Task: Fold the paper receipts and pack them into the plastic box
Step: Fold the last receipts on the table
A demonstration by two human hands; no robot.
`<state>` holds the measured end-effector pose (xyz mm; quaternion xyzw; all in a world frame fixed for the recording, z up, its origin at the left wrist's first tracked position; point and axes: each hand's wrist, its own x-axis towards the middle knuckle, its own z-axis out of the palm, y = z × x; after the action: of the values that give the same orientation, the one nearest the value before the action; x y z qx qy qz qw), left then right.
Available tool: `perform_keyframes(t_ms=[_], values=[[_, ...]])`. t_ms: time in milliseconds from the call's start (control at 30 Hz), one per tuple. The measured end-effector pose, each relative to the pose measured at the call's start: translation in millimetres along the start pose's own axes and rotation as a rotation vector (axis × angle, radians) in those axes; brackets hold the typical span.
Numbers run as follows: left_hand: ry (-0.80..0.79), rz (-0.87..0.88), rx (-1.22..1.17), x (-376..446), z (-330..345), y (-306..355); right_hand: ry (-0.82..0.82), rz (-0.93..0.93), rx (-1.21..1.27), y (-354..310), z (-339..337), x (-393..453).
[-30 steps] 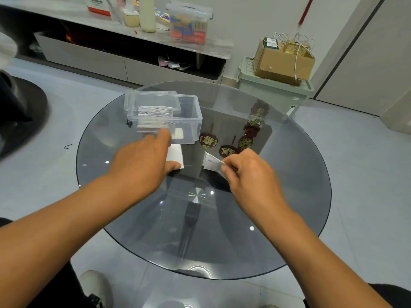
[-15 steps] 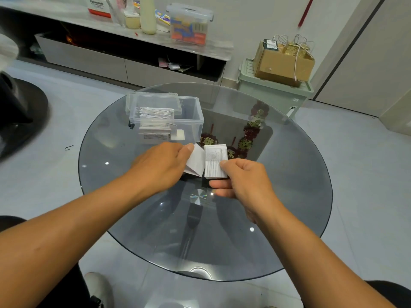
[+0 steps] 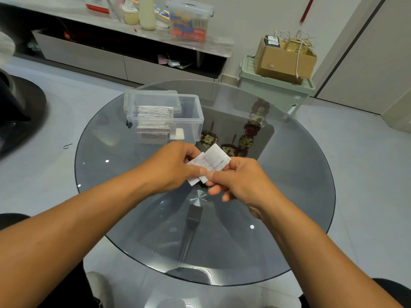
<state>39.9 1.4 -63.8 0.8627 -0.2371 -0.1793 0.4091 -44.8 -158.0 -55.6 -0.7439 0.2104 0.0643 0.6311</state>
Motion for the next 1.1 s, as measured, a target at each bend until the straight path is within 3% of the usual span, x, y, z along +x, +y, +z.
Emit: perform_keyframes(t_ms=[100, 200, 300, 367, 467, 567, 700, 800, 867, 967, 1100], values=[[0.017, 0.05, 0.002, -2.8, -1.9, 2.6, 0.133, -0.137, -0.337, 4.5, -0.8, 3.0], [0.114, 0.267, 0.336, -3.9, -3.9, 3.7, 0.312, -0.378, -0.582, 4.5, -2.7, 1.6], [0.187, 0.531, 0.452, -4.4, -3.5, 3.7, 0.23, -0.497, -0.613, -1.9, -4.0, -4.4], [0.166, 0.573, 0.393, -4.0, -0.6, 1.4, 0.188, -0.473, -0.562, 0.7, -3.1, -4.1], [0.173, 0.479, 0.197, -6.0, 4.6, 2.0, 0.156, -0.367, -0.288, 6.6, -3.2, 1.3], [0.172, 0.28, 0.063, -6.6, 7.4, 2.5, 0.134, -0.298, -0.027, 7.0, -6.0, 2.7], [0.136, 0.105, -0.055, -9.6, 11.4, -0.5, 0.14, -0.29, -0.08, 10.0, -5.8, 3.0], [0.221, 0.052, 0.162, -16.5, 3.8, 6.6, 0.155, -0.305, -0.172, 11.5, -6.4, 3.4], [0.186, -0.051, 0.257, -19.2, -6.6, 10.5, 0.137, -0.312, -0.197, 11.4, -8.5, 3.5], [0.026, -0.12, -0.045, -20.1, -16.9, 9.4, 0.057, -0.294, -0.151, 10.1, -11.0, 2.4], [-0.012, -0.037, -0.456, -18.9, -13.5, 12.5, -0.027, -0.258, -0.055, 9.4, -12.4, 3.1]])
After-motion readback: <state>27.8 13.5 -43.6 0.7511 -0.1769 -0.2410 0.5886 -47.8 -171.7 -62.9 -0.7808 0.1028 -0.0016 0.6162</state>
